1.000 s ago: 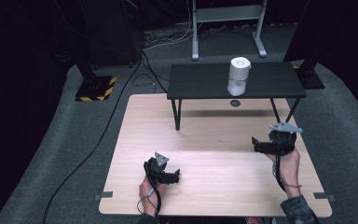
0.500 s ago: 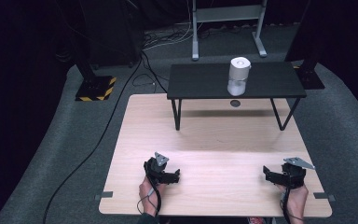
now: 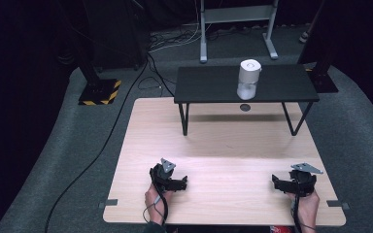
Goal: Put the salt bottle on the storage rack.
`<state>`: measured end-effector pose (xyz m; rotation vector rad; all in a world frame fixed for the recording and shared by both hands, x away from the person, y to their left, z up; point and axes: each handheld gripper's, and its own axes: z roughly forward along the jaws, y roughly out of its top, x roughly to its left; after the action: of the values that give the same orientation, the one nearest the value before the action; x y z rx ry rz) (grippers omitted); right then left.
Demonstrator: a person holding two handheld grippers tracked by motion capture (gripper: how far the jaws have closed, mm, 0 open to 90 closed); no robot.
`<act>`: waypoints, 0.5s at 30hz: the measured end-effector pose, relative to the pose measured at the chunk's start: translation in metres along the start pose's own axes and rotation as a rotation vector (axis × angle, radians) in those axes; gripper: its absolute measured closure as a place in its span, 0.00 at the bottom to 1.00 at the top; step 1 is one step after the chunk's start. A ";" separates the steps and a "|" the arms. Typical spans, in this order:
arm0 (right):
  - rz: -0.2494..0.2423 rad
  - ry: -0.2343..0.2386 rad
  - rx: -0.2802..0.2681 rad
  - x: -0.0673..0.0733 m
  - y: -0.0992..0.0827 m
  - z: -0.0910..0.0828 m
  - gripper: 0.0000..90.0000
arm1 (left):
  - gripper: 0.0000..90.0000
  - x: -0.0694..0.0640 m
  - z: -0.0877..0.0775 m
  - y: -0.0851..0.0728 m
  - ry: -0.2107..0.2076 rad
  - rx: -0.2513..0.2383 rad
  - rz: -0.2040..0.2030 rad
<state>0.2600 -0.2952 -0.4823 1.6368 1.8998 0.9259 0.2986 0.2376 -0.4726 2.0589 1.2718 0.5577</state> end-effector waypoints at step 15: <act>-0.032 -0.031 0.003 0.009 0.000 0.000 0.00 | 0.01 -0.001 0.000 0.000 0.003 -0.002 0.005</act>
<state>0.2583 -0.2866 -0.4817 1.6081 1.9022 0.8808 0.2978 0.2369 -0.4727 2.0608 1.2684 0.5644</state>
